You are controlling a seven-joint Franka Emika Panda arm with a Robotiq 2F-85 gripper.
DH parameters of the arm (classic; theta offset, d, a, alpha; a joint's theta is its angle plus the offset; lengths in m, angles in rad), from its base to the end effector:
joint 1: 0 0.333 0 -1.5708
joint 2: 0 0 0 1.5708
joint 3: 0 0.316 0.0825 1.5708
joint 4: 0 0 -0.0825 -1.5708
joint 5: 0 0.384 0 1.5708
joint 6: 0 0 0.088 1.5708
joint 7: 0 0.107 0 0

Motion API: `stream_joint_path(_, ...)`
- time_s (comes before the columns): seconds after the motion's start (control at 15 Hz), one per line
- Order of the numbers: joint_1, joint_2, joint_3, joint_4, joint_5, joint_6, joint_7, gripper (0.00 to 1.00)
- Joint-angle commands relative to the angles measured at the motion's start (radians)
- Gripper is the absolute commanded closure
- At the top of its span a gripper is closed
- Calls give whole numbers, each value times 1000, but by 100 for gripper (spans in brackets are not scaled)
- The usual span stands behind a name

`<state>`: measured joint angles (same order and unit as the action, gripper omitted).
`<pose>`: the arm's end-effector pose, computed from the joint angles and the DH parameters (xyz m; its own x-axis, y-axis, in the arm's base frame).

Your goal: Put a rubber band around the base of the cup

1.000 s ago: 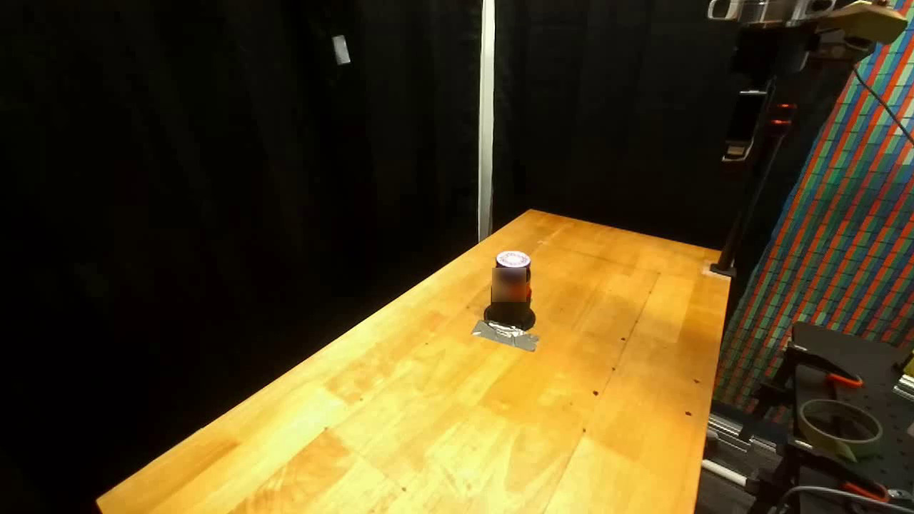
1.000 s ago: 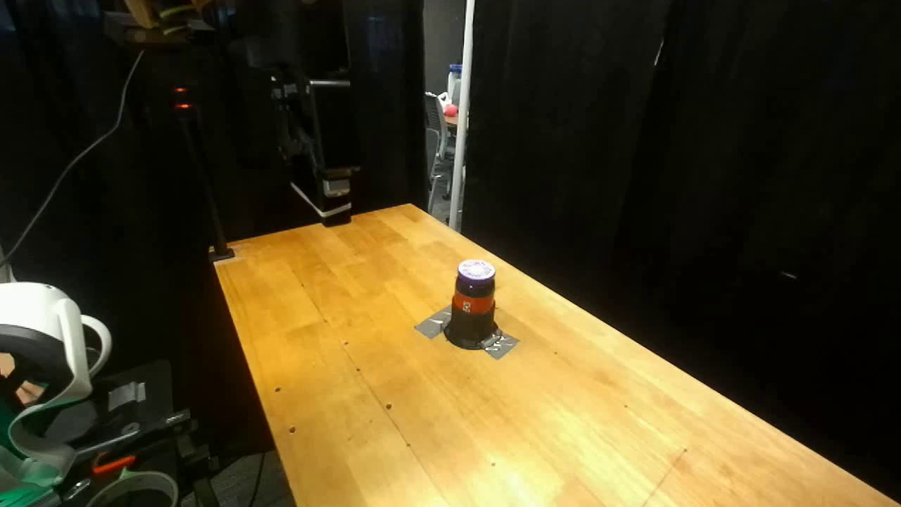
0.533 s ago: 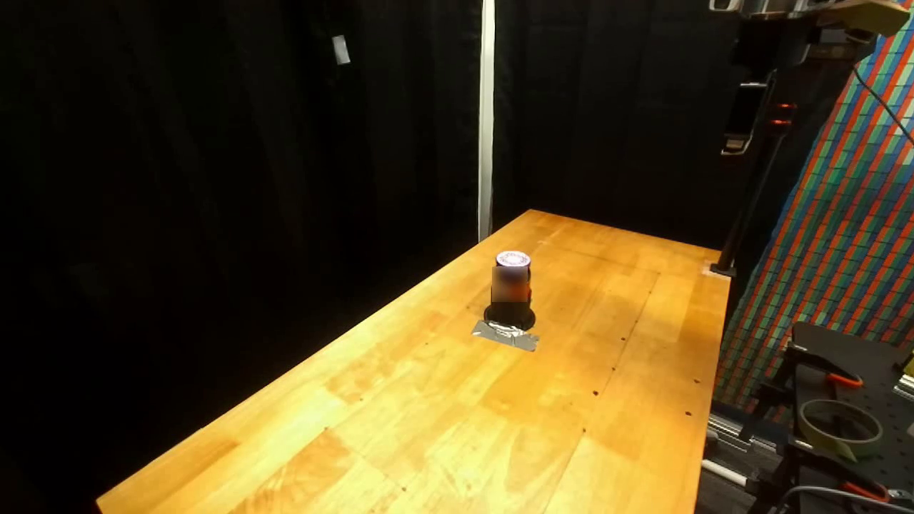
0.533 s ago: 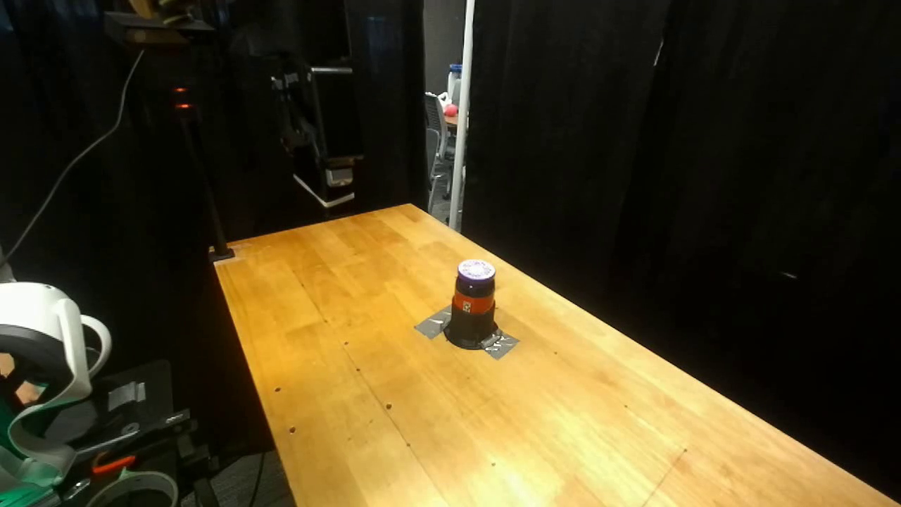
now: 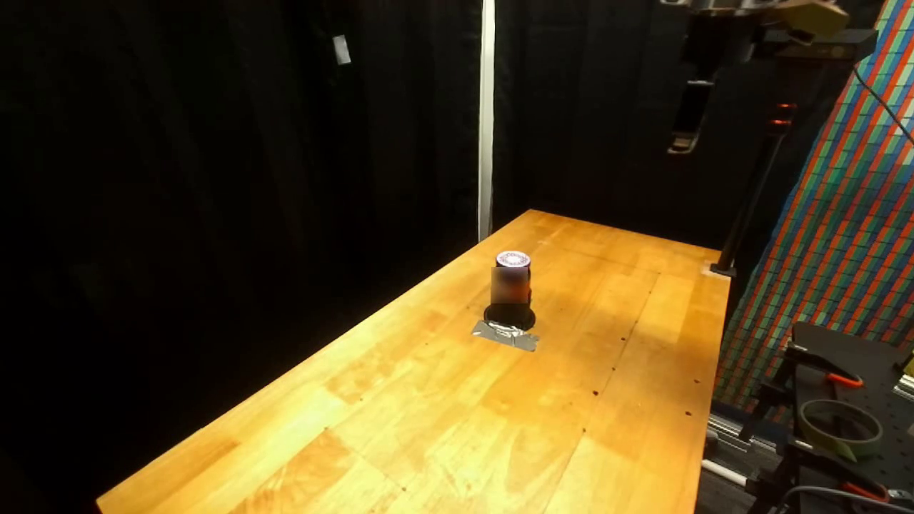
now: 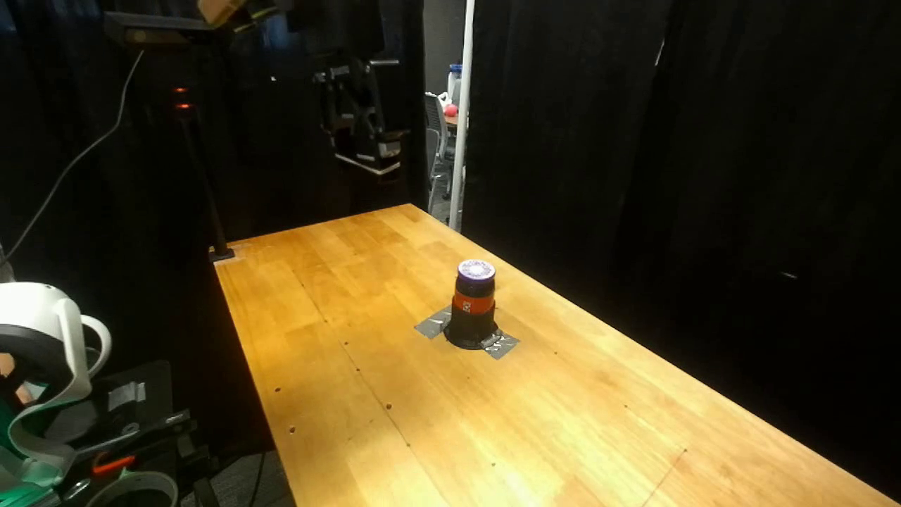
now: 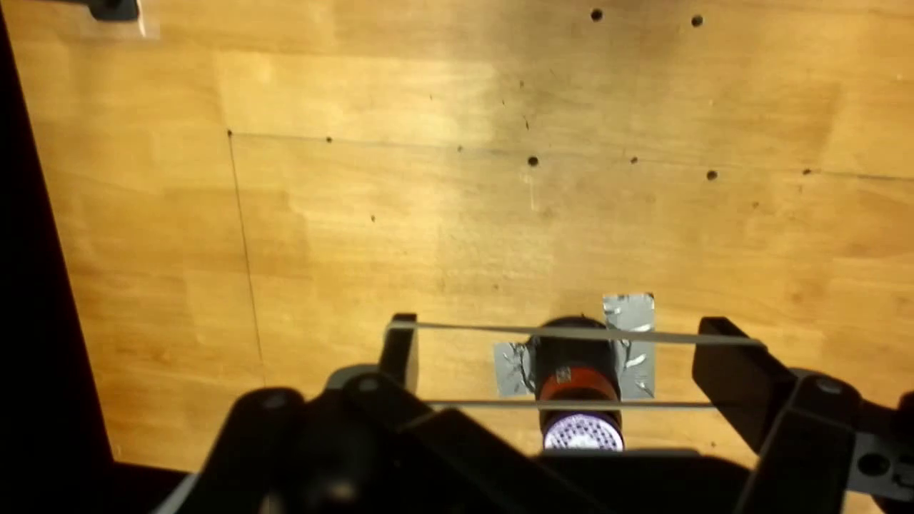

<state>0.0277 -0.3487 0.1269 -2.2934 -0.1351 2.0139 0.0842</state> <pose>0.4482 0.0654 0.4936 0.9895 0.1237 0.0743 0.1104 -0.9805 0.1623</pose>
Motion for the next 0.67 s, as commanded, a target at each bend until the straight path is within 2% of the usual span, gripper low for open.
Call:
stream_joint_path(0.0, 18, 229, 48, 203, -59, 79, 84, 0)
stream_joint_path(0.33, 58, 530, 39, 455, -113, 162, 130, 0)
stream_joint_path(0.4, 42, 591, 55, 506, -115, 171, 128, 0)
stream_joint_path(0.47, 73, 651, 22, 562, -105, 164, 114, 0)
stream_joint_path(0.6, 82, 759, 5, 662, -73, 147, 84, 0)
